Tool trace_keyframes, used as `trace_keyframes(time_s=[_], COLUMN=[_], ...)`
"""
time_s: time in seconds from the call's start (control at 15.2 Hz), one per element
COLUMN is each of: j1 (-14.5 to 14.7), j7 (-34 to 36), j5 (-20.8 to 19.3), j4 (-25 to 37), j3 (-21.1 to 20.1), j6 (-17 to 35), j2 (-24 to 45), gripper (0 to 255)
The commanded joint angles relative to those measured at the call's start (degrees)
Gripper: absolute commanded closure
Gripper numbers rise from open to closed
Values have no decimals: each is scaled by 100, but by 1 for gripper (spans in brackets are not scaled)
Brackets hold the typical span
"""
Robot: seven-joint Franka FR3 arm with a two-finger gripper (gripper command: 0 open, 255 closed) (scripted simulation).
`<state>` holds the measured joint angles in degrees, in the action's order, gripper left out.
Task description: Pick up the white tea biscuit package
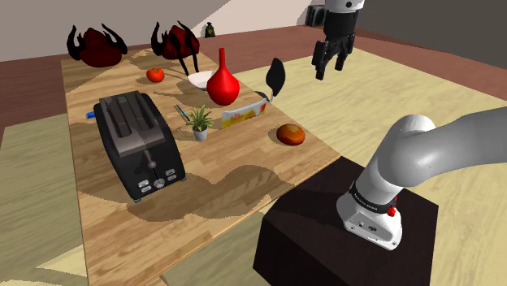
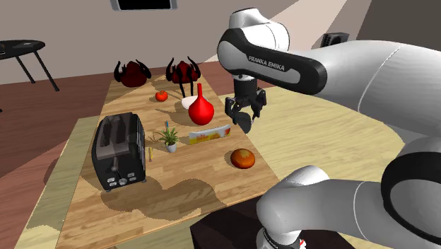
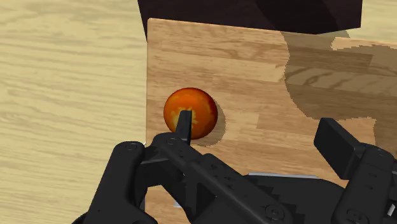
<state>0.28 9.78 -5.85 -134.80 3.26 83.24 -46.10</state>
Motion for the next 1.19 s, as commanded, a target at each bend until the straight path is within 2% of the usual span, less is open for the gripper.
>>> trace_keyframes(time_s=[0.0,0.59,0.86,1.12], j1=[0,440,709,1017], j7=[0,-2395,-3462,-4587], j5=[0,-646,-694,-518], j4=[0,-275,-137,140], j3=[0,1244,1764,2230], j6=[0,1661,2391,3062], j2=[0,1017,1731,2563], gripper=[0,0,0,0])
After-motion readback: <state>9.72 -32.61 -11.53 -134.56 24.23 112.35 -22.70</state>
